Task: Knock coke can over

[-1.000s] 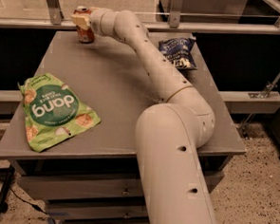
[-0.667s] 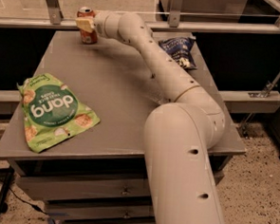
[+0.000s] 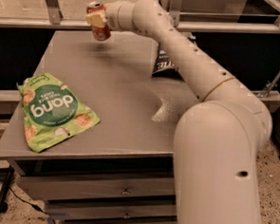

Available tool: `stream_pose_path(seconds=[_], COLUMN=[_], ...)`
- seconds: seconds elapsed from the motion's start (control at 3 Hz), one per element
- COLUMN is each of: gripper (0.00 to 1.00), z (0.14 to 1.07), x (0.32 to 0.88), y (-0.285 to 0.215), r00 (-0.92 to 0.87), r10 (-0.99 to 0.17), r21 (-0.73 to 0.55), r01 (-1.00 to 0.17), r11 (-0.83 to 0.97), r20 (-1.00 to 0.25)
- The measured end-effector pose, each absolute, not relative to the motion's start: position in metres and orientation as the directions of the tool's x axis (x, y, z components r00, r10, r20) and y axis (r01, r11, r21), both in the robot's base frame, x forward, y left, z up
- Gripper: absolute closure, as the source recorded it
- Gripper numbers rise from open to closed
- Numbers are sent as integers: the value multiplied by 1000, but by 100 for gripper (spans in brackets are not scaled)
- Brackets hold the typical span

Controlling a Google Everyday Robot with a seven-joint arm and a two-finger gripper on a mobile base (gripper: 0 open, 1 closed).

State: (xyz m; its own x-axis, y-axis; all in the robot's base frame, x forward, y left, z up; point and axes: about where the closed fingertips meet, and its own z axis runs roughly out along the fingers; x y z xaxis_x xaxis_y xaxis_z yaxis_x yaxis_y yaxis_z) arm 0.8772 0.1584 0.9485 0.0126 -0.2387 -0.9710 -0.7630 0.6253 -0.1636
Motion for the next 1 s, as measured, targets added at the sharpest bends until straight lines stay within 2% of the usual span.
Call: stream_pose_path(seconds=[0.33, 1.0], gripper=[100, 100], z=[966, 1001], x=[861, 838], y=[139, 97], r00=[25, -31], r10=[-274, -325], r21=[-196, -159], r01=[-760, -827], r11=[620, 540], r20=[-961, -945])
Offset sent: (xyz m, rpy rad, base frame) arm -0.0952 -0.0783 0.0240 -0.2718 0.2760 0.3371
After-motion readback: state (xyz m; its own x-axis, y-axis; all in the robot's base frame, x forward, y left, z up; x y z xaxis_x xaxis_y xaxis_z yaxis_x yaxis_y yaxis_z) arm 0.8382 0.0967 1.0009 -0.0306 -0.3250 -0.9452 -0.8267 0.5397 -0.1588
